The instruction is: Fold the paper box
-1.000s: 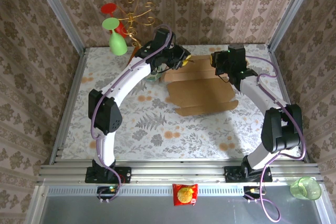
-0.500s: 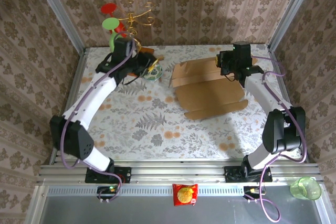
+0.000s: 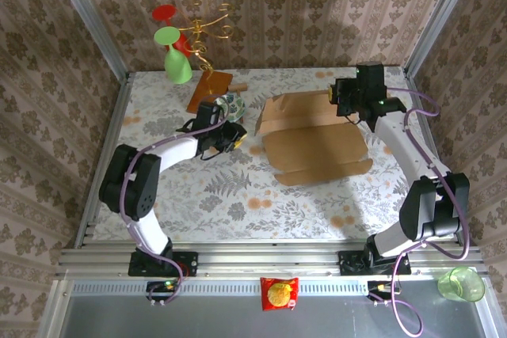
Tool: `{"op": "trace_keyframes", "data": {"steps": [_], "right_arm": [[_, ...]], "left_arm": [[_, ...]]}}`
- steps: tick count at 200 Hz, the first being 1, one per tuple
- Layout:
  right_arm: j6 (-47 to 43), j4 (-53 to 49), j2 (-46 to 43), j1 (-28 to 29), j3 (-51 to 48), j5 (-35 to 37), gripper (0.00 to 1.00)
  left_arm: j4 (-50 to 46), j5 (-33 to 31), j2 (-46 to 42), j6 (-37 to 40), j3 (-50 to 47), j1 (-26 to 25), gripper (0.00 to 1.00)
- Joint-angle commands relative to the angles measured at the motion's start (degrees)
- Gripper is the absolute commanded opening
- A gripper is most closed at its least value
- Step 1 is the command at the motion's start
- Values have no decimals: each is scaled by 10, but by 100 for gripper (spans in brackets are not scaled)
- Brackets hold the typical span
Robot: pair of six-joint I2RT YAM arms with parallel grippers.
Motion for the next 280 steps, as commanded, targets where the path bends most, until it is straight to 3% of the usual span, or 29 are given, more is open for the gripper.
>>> {"op": "trace_keyframes", "data": {"steps": [1, 51, 112, 148, 237, 280], "right_arm": [[20, -17, -18, -7, 16, -12, 0], [37, -12, -9, -16, 27, -25, 0], [49, 29, 15, -26, 28, -26, 0], [55, 36, 25, -26, 29, -29, 0], [82, 71, 48, -31, 25, -27, 0], [74, 81, 44, -21, 12, -23, 0]], "left_arm": [[104, 14, 26, -10, 11, -18, 33], [290, 17, 89, -81, -20, -25, 37], [474, 12, 130, -164, -76, -45, 29], [564, -3, 147, -188, -88, -51, 29], [577, -30, 134, -163, -107, -83, 30], [476, -29, 98, -79, -94, -92, 35]]}}
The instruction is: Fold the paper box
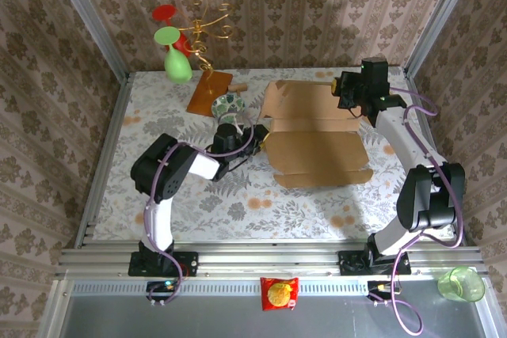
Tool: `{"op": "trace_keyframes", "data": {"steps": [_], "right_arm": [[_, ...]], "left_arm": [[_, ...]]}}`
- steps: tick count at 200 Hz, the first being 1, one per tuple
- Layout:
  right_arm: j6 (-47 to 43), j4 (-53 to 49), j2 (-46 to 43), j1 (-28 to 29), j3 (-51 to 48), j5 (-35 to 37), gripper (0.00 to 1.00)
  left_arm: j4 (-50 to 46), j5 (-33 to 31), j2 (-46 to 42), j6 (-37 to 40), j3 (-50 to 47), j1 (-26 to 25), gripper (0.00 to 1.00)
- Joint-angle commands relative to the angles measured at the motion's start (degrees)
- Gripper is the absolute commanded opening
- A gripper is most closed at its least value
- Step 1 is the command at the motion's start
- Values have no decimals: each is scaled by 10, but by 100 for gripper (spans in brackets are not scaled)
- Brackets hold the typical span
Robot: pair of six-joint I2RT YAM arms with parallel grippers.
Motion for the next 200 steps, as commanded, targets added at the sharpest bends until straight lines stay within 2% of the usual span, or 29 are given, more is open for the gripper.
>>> {"op": "trace_keyframes", "data": {"steps": [1, 36, 79, 120, 170, 200], "right_arm": [[5, 16, 3, 8, 2, 1, 0], [-3, 53, -4, 29, -34, 11, 0], [-91, 122, -8, 47, -61, 38, 0], [-114, 267, 4, 57, -133, 50, 0], [-131, 381, 17, 71, -176, 62, 0], [-146, 440, 27, 75, -197, 55, 0]], "left_arm": [[-61, -1, -36, 71, 16, -5, 35], [-105, 7, -31, 105, 33, -4, 37], [-257, -9, -75, 180, 29, -3, 38], [-335, -16, -158, 200, -33, 5, 48], [-424, -10, -283, 212, -109, 19, 50], [-491, -13, -354, 227, -102, 51, 50]]}}
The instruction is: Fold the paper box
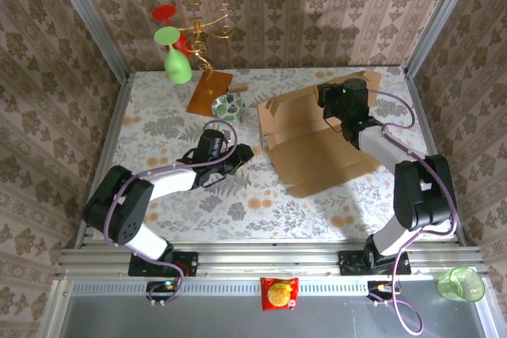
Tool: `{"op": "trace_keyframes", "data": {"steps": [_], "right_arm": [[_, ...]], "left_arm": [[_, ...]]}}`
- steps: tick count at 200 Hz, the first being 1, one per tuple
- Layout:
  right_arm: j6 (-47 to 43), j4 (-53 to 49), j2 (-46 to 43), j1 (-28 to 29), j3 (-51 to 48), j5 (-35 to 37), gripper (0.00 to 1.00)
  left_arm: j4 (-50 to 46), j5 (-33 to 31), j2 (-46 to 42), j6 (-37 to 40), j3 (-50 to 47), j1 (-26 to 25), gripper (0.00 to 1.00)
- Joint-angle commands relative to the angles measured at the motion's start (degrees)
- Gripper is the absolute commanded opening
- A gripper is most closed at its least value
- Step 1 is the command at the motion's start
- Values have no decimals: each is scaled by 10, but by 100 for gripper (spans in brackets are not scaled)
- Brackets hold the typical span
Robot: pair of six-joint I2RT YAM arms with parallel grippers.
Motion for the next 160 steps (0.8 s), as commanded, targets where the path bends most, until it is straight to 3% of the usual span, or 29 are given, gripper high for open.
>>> {"op": "trace_keyframes", "data": {"steps": [1, 45, 79, 119, 160], "right_arm": [[-27, 101, 14, 7, -23, 11, 0], [-48, 147, 27, 5, -65, -19, 0], [-52, 137, 39, -1, -71, -34, 0], [-100, 46, 46, -2, -25, -58, 0], [-114, 10, 76, -6, -1, -71, 0]], "left_arm": [[-77, -4, -77, 28, 0, 33, 49], [-125, 22, -68, 86, 74, 83, 44], [-152, 35, -22, 154, 138, 92, 37], [-204, 40, 48, 270, 215, 92, 32], [-214, 44, 75, 328, 248, 92, 32]]}}
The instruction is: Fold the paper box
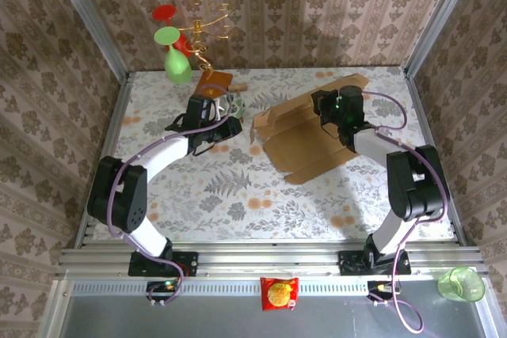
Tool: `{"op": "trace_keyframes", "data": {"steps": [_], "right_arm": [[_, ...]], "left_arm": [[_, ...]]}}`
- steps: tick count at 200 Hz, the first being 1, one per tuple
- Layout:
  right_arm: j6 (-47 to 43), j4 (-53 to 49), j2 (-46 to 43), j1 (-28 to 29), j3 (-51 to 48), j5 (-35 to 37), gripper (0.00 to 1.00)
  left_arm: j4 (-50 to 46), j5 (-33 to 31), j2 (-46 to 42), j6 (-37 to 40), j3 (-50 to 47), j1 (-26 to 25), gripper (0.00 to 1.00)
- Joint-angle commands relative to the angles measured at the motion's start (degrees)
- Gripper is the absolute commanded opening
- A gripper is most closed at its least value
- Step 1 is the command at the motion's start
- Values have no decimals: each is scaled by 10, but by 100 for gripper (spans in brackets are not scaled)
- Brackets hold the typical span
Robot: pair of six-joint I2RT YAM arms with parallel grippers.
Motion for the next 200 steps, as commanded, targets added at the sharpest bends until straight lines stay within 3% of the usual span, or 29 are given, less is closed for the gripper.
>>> {"op": "trace_keyframes", "data": {"steps": [1, 91, 200], "right_arm": [[-27, -47, 24, -4, 22, -19, 0], [-83, -198, 66, -6, 142, -53, 0], [-94, -189, 114, -14, 190, -95, 0]], "left_arm": [[-25, 12, 9, 72, 24, 3, 32], [21, 75, 54, 283, 50, 3, 50], [138, 163, 93, 304, 48, -37, 52]]}}
